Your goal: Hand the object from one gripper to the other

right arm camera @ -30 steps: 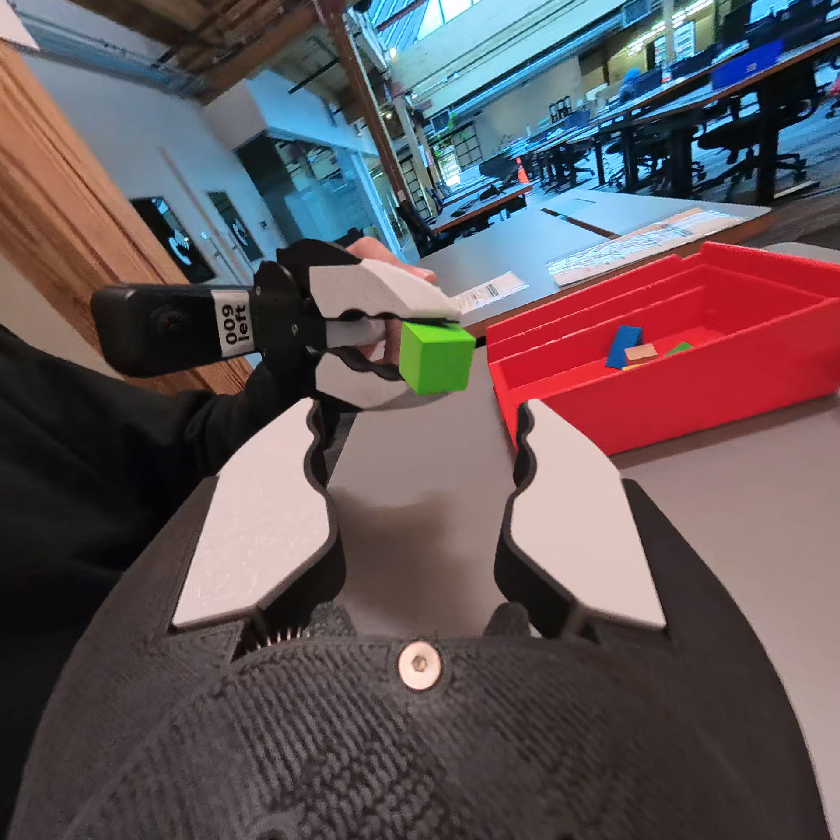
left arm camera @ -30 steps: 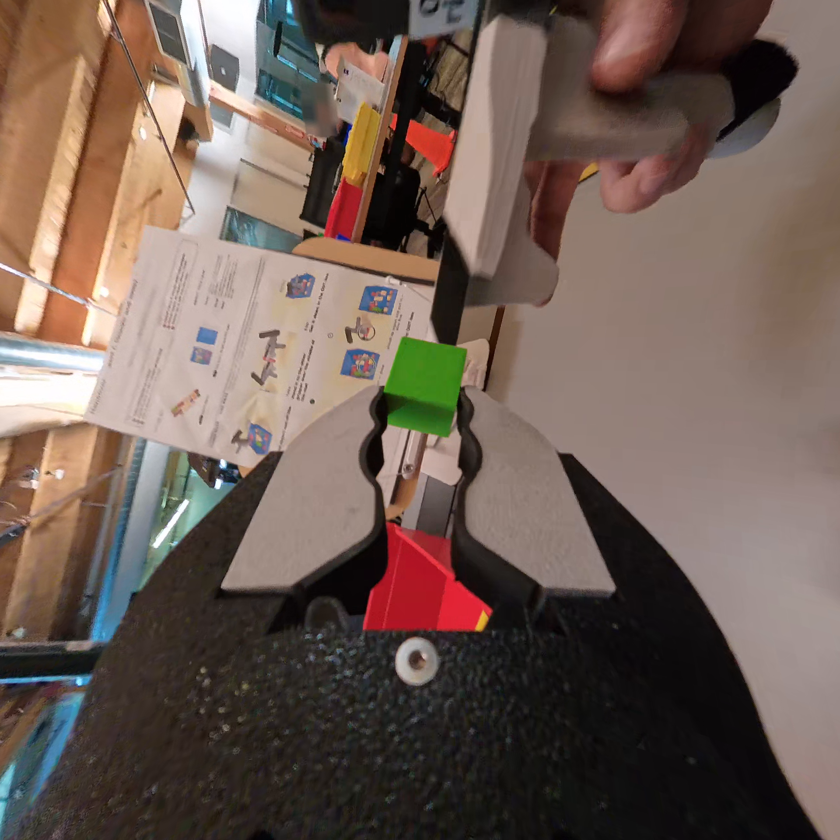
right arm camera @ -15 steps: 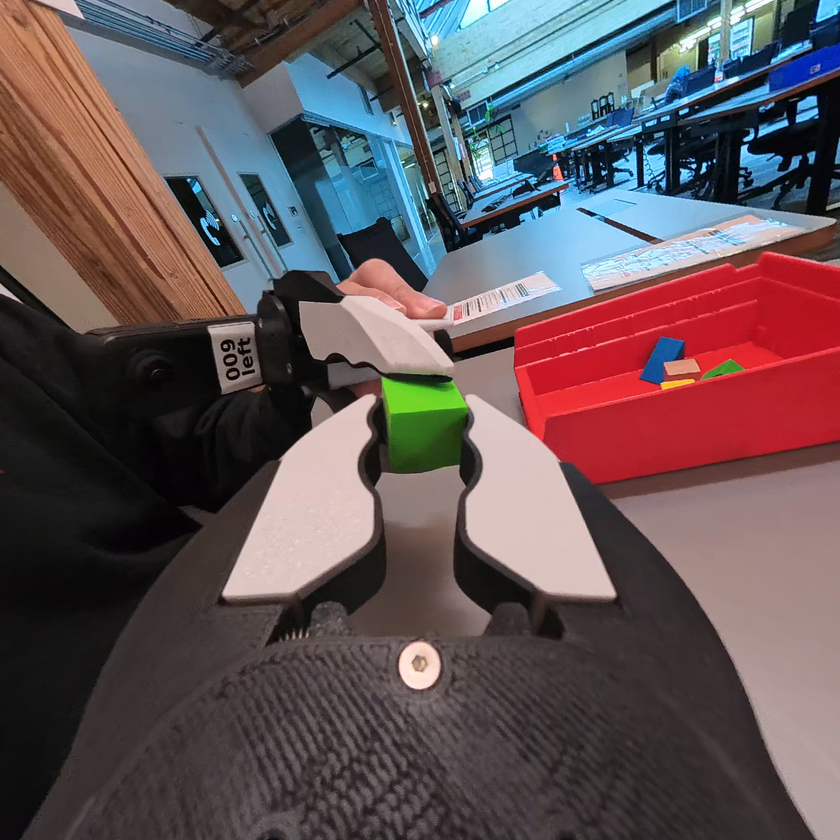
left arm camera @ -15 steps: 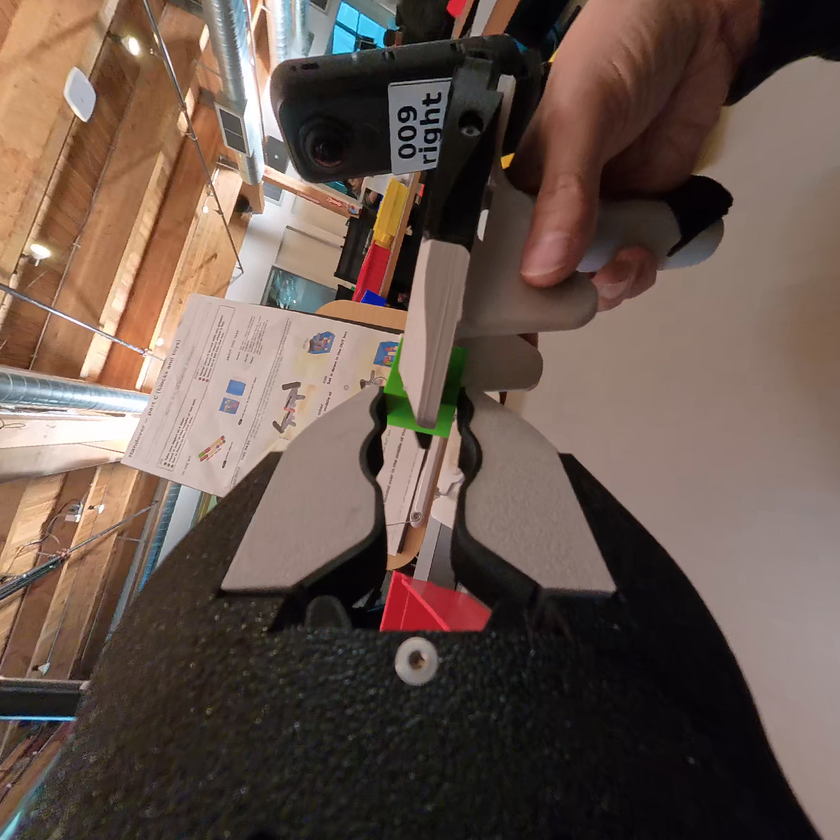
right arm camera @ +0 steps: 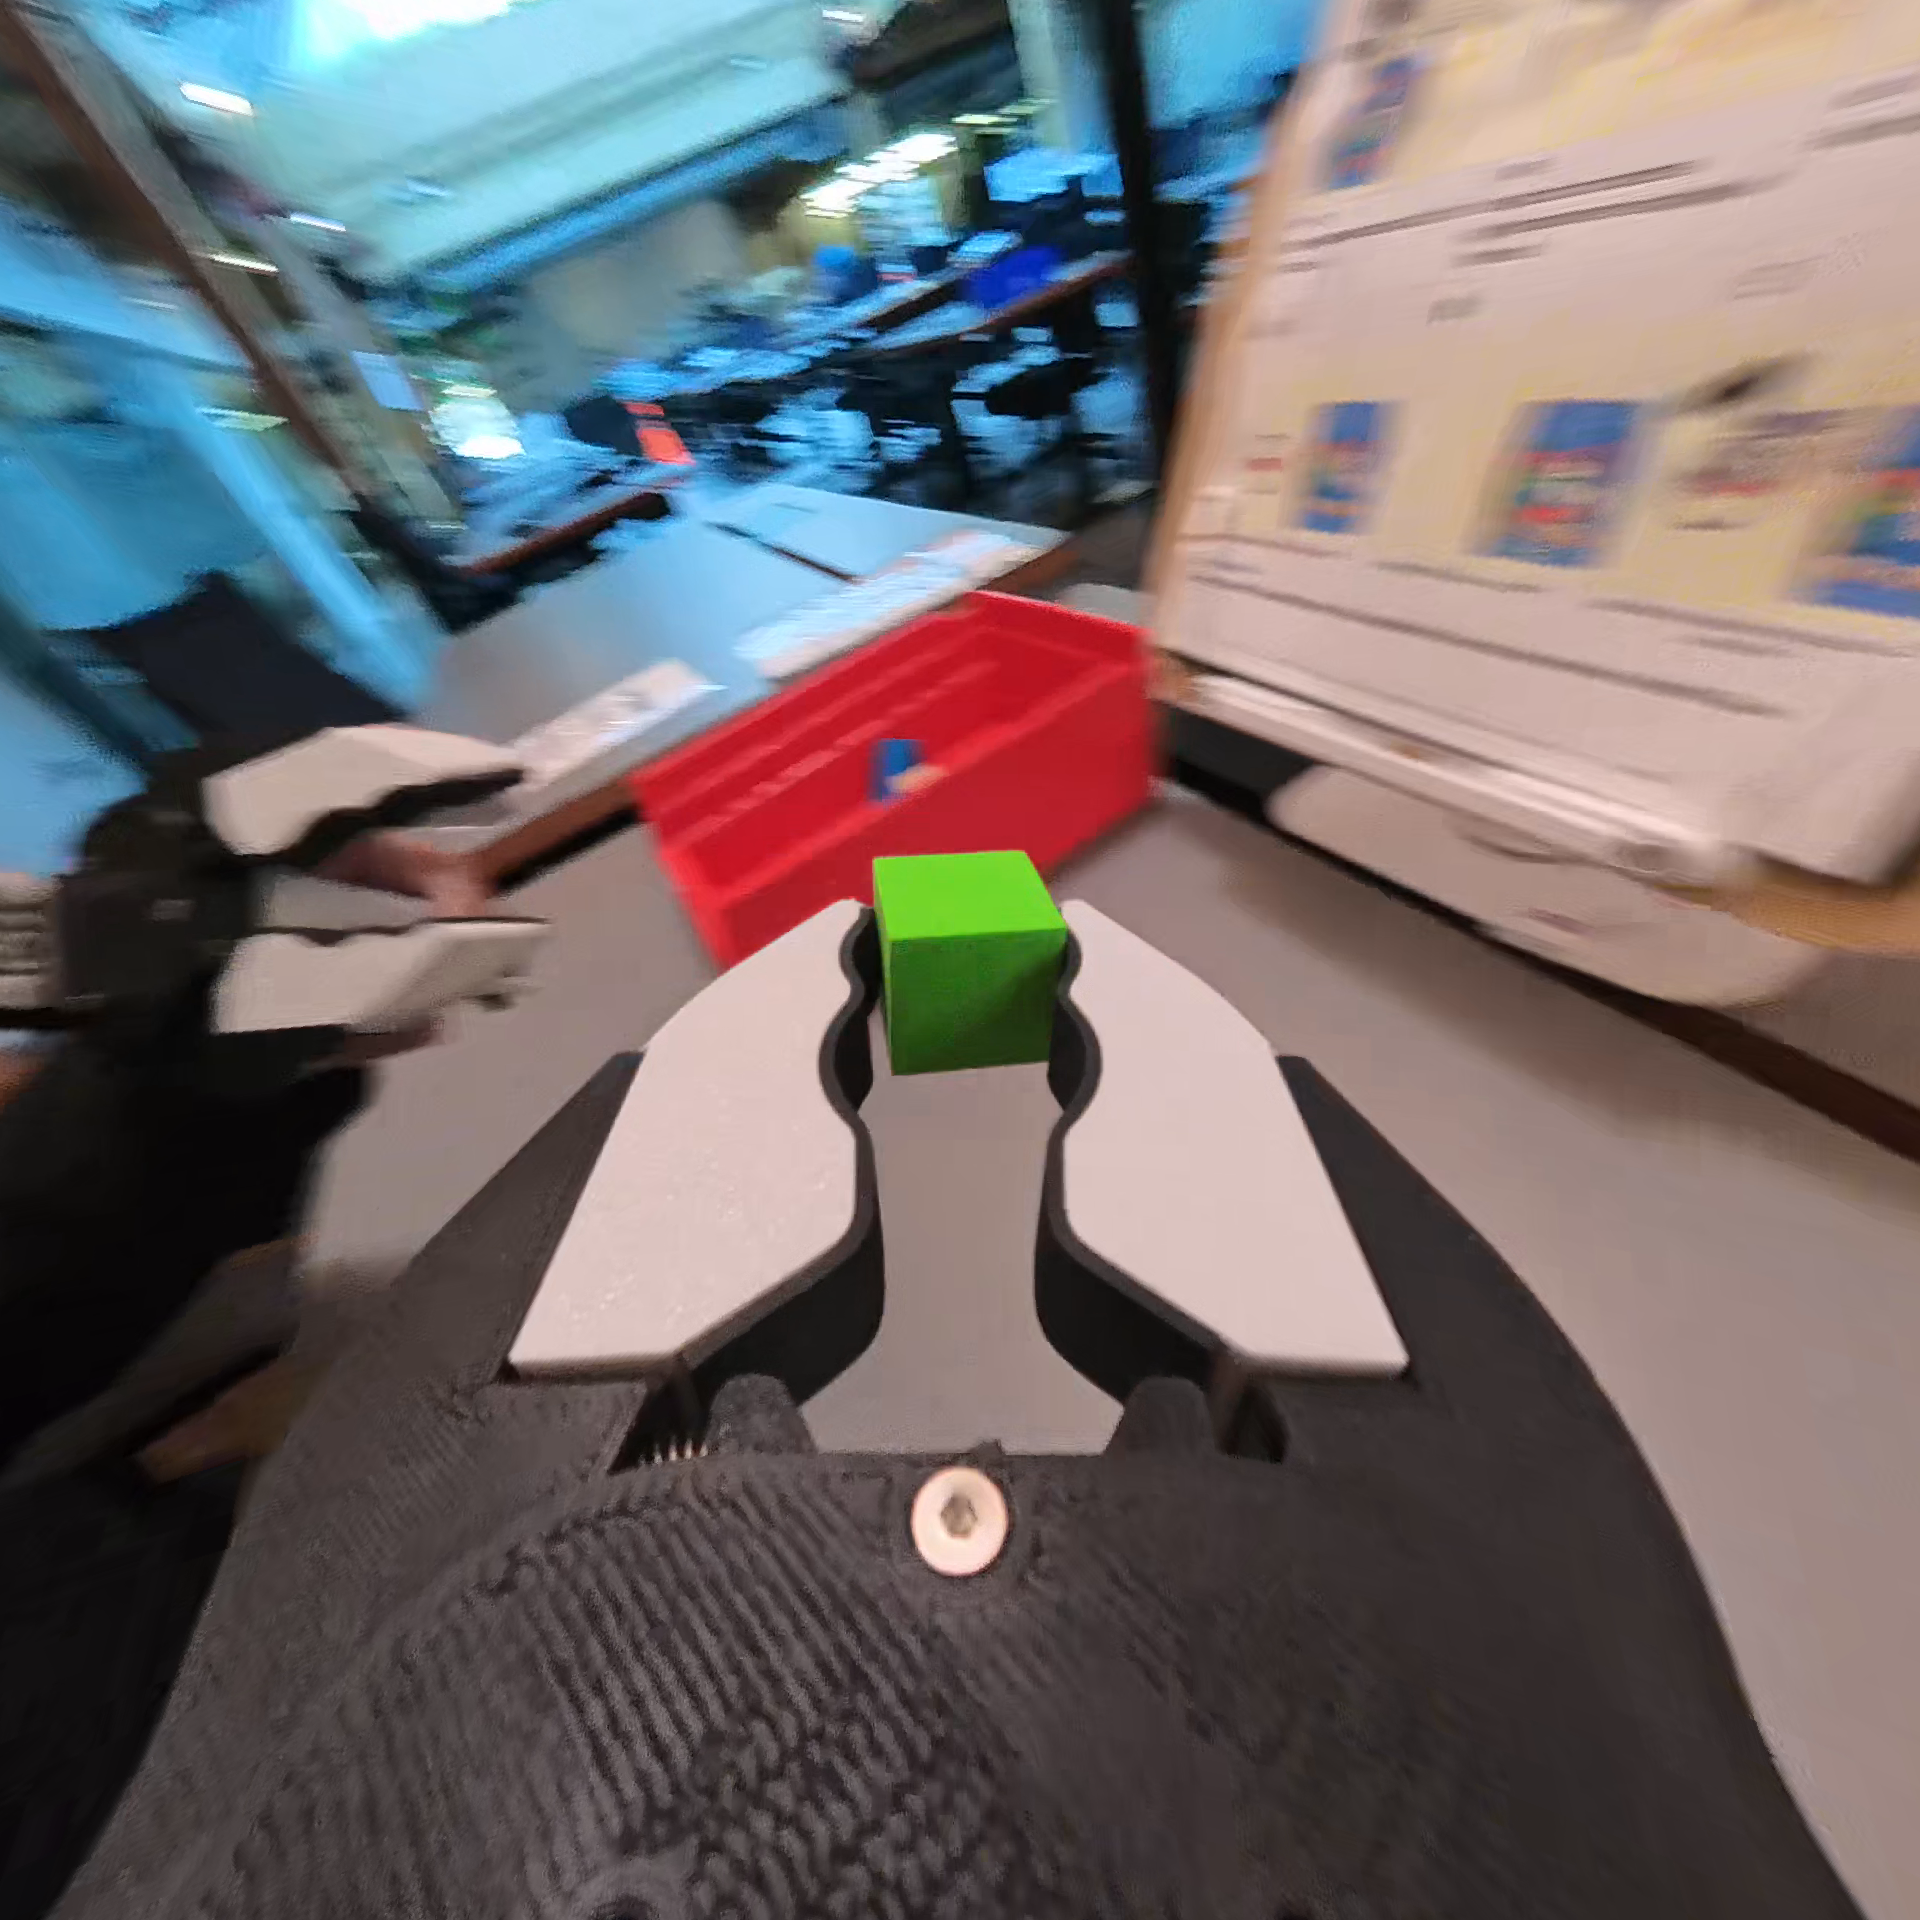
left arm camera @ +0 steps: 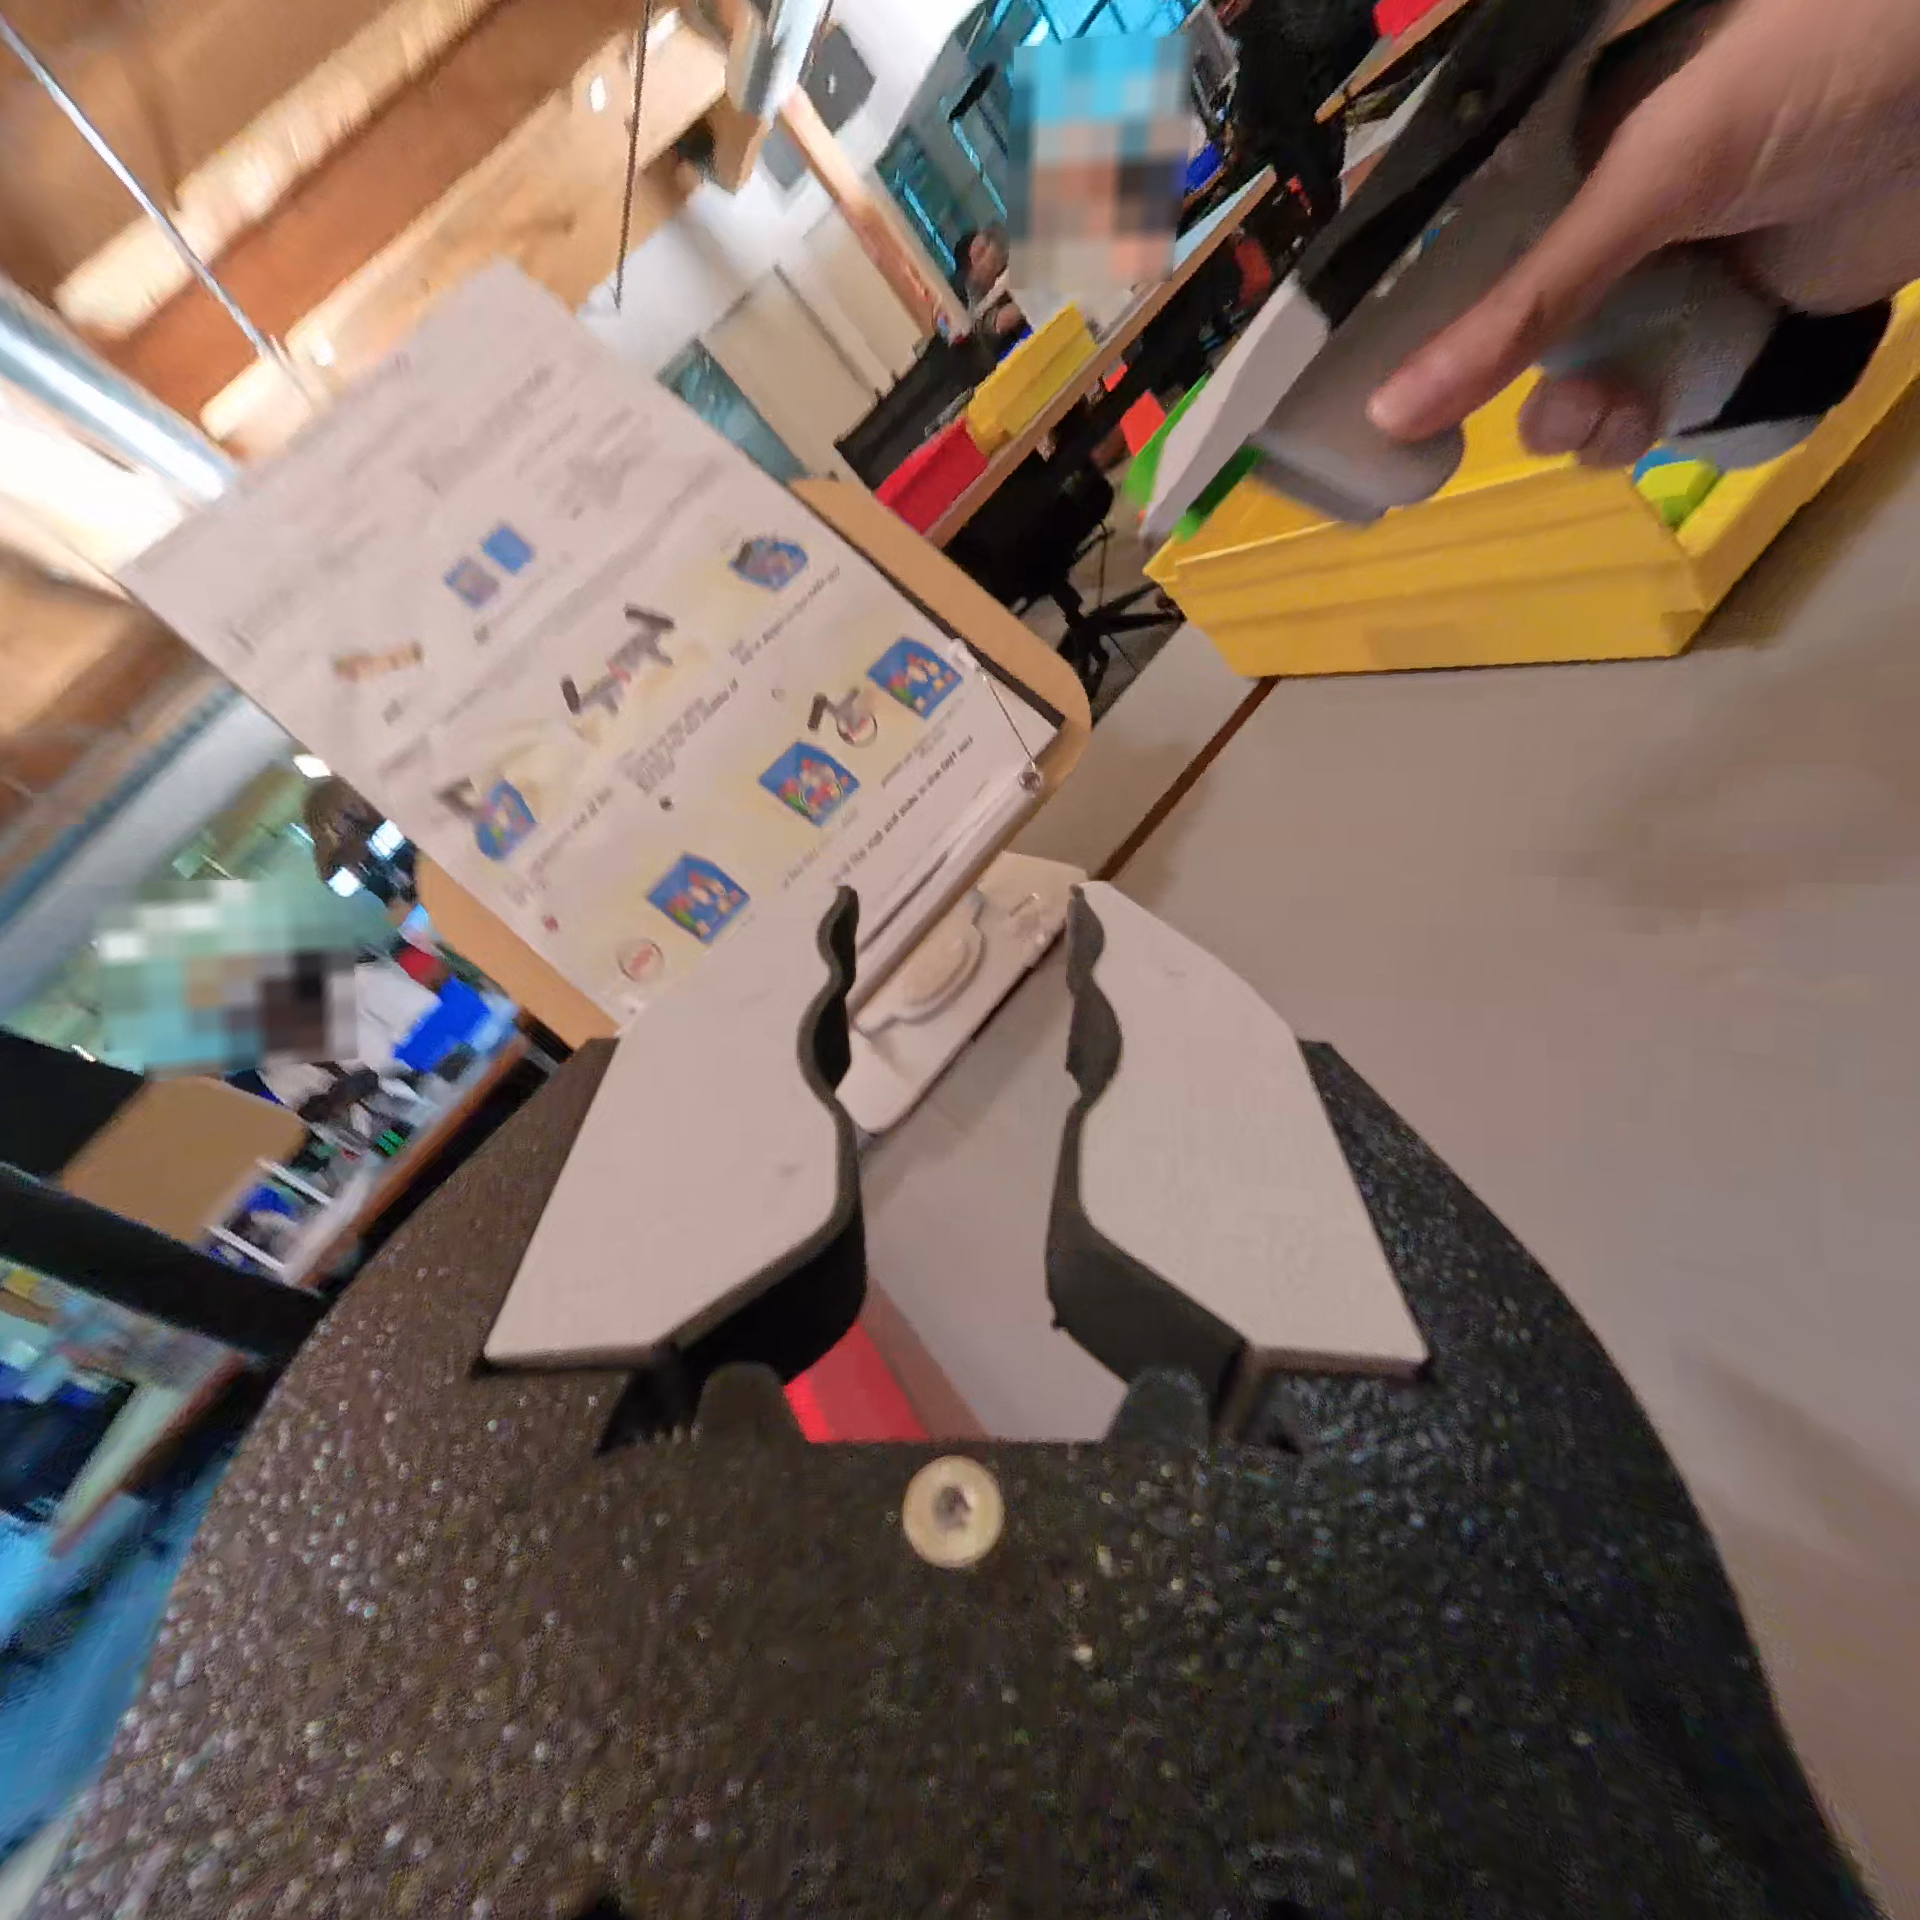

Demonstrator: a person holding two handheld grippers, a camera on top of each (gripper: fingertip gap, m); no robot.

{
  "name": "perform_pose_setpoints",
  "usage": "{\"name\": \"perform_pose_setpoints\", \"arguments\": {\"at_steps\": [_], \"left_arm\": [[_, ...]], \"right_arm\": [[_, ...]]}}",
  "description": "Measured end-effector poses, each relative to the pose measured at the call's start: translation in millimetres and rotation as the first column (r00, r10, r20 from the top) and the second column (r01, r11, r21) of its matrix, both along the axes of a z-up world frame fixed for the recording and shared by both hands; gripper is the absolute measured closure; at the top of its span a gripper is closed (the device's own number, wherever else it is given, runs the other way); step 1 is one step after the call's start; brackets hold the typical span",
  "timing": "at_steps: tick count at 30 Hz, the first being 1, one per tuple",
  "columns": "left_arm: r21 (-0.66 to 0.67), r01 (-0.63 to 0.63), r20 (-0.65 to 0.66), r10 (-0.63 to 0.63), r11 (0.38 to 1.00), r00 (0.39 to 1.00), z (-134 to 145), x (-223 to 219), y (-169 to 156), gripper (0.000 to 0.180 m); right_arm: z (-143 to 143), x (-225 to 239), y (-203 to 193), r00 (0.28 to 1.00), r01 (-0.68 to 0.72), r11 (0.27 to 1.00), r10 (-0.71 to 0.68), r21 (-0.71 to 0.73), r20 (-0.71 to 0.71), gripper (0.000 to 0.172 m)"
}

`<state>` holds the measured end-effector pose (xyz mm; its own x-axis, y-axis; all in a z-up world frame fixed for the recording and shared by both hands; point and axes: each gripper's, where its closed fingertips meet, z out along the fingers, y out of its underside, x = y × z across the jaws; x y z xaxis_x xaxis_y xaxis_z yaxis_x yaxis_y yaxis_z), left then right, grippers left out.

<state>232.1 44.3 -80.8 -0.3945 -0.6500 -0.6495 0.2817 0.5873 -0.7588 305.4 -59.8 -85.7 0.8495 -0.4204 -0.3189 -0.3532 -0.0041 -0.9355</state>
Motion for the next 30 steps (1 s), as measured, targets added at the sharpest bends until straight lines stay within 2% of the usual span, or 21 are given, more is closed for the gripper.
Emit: {"name": "perform_pose_setpoints", "arguments": {"at_steps": [1,3,6,8,11,13,15,20,25,27,30], "left_arm": [[-0.037,-0.014,-0.042,0.013,0.999,0.999,-4,1,4,0.143],[-0.109,-0.045,-0.110,0.033,0.993,0.993,-10,1,11,0.144],[-0.164,-0.081,-0.223,0.043,0.983,0.974,-24,-2,20,0.146],[-0.169,-0.102,-0.280,0.051,0.980,0.959,-34,-6,27,0.147],[-0.133,-0.118,-0.319,0.070,0.984,0.945,-48,-12,36,0.147],[-0.091,-0.134,-0.341,0.096,0.987,0.935,-58,-15,43,0.147],[-0.070,-0.163,-0.361,0.128,0.984,0.924,-66,-14,49,0.148],[-0.107,-0.218,-0.398,0.159,0.970,0.904,-71,-6,56,0.150],[-0.149,-0.272,-0.416,0.189,0.951,0.889,-68,1,68,0.150],[-0.149,-0.306,-0.417,0.221,0.940,0.882,-67,3,79,0.150],[-0.154,-0.373,-0.440,0.275,0.915,0.855,-66,8,102,0.149]], "right_arm": [[-5,15,-23,0.994,0.109,0.993,-0.109,-0.049,0.016,0.141],[-16,41,-80,0.941,0.340,0.928,-0.334,-0.153,0.061,0.141],[-35,64,-179,0.774,0.627,0.718,-0.617,-0.303,0.142,0.141],[-51,72,-230,0.694,0.694,0.601,-0.705,-0.396,0.145,0.141],[-88,83,-272,0.683,0.647,0.529,-0.722,-0.548,0.110,0.141],[-116,86,-287,0.694,0.586,0.513,-0.718,-0.627,0.061,0.141],[-128,90,-292,0.668,0.594,0.508,-0.743,-0.625,0.031,0.141],[-142,96,-292,0.681,0.577,0.465,-0.727,-0.672,0.082,0.141],[-141,99,-290,0.684,0.592,0.481,-0.724,-0.647,0.088,0.140],[-137,101,-293,0.670,0.620,0.465,-0.733,-0.632,0.117,0.119],[-131,100,-293,0.666,0.635,0.468,-0.734,-0.615,0.130,0.103]]}}
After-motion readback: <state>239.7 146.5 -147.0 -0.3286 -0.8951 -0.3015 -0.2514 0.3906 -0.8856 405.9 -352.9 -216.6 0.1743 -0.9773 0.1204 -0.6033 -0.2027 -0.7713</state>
